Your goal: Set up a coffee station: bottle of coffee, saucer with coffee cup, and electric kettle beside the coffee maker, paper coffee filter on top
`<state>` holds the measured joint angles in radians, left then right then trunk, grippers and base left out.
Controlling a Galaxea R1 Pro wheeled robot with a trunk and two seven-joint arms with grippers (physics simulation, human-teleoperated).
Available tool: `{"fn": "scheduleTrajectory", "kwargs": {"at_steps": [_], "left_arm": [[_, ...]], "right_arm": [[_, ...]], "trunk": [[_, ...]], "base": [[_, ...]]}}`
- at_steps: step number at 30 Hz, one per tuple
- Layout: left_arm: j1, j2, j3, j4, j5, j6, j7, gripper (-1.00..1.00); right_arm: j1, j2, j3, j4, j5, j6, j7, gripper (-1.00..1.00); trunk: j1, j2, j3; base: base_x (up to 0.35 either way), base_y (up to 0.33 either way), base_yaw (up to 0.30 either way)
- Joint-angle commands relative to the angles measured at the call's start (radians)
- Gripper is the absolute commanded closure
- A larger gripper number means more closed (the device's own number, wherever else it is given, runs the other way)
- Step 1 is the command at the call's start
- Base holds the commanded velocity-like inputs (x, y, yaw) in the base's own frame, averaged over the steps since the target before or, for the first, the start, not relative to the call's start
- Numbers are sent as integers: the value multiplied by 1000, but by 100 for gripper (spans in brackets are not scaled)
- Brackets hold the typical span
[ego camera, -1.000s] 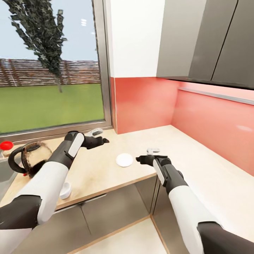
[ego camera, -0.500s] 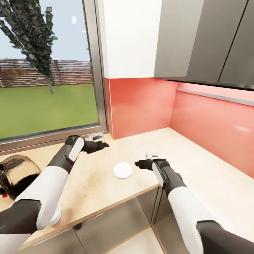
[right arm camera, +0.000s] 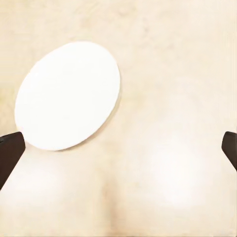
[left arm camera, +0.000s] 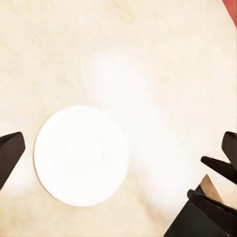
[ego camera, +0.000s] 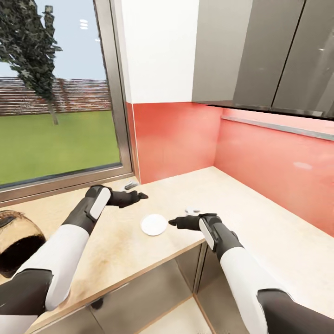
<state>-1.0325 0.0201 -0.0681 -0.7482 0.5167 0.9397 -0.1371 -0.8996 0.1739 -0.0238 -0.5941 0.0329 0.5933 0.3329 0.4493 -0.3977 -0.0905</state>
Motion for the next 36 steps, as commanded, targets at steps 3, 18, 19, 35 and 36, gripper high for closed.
{"fn": "scheduleTrajectory", "kwargs": {"at_steps": [3, 18, 19, 35, 36], "left_arm": [[0, 3, -2, 30, -12, 1, -84, -100], [6, 63, -3, 128, -16, -10, -270, -100], [15, 70, -3, 131, -17, -11, -278, -100], [99, 84, -3, 128, -17, -59, -296, -100], [100, 84, -2, 128, -17, -61, -296, -100]], "right_arm": [[-1, 1, -2, 39, 4, 5, 26, -100], [0, 1, -1, 132, 5, 2, 165, -100], [0, 1, -1, 136, 5, 2, 165, -100], [0, 1, 0, 203, 4, 0, 167, -100], [0, 1, 0, 206, 4, 0, 167, -100]], "trunk": [[1, -2, -2], [1, -2, -2], [1, -2, -2], [1, -2, -2], [1, -2, -2]], "base": [[0, 0, -34], [0, 0, -2], [0, 0, 0], [119, 0, 0], [88, 0, 0]]}}
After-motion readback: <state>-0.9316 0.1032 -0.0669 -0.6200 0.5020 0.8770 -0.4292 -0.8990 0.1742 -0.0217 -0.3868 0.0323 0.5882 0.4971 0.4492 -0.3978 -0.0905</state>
